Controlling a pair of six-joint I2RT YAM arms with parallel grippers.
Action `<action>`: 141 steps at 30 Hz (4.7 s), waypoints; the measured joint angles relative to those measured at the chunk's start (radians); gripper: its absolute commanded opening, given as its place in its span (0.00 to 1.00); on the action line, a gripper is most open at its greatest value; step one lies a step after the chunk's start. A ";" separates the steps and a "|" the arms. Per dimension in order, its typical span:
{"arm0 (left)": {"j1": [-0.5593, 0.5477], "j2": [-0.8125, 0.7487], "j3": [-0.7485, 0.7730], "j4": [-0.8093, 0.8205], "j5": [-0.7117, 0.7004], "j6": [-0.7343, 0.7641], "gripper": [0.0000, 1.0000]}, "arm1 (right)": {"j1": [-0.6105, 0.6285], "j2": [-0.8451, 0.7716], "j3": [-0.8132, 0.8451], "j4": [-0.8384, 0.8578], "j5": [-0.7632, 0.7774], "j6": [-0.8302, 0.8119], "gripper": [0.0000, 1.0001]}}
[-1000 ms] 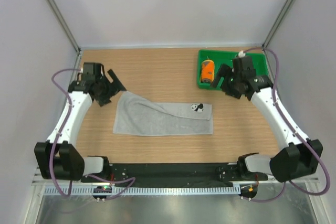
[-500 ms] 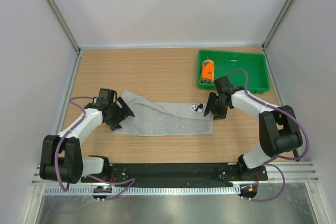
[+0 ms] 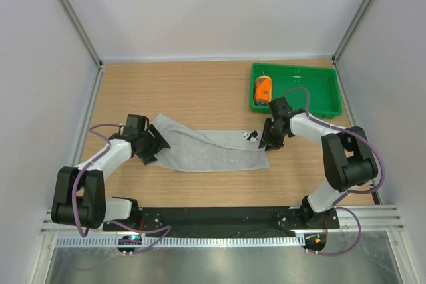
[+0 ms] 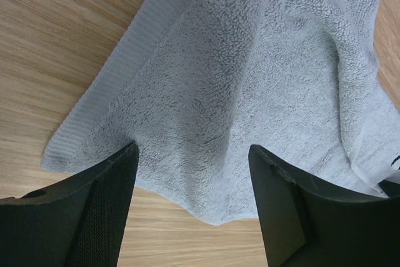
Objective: Roll the towels
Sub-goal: Flatten the towel
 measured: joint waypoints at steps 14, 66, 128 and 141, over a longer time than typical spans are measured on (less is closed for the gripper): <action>0.000 0.000 -0.008 0.024 -0.003 0.004 0.70 | 0.011 -0.026 0.041 -0.064 0.002 -0.027 0.39; 0.000 -0.244 -0.092 -0.124 -0.137 0.030 0.68 | -0.104 -0.293 0.003 -0.151 0.039 -0.032 0.69; -0.007 -0.110 -0.055 -0.075 -0.229 0.056 0.73 | -0.002 -0.286 -0.080 -0.102 -0.122 0.009 0.01; -0.014 -0.014 -0.014 -0.045 -0.247 0.095 0.05 | -0.002 -0.286 -0.080 -0.103 -0.133 0.008 0.01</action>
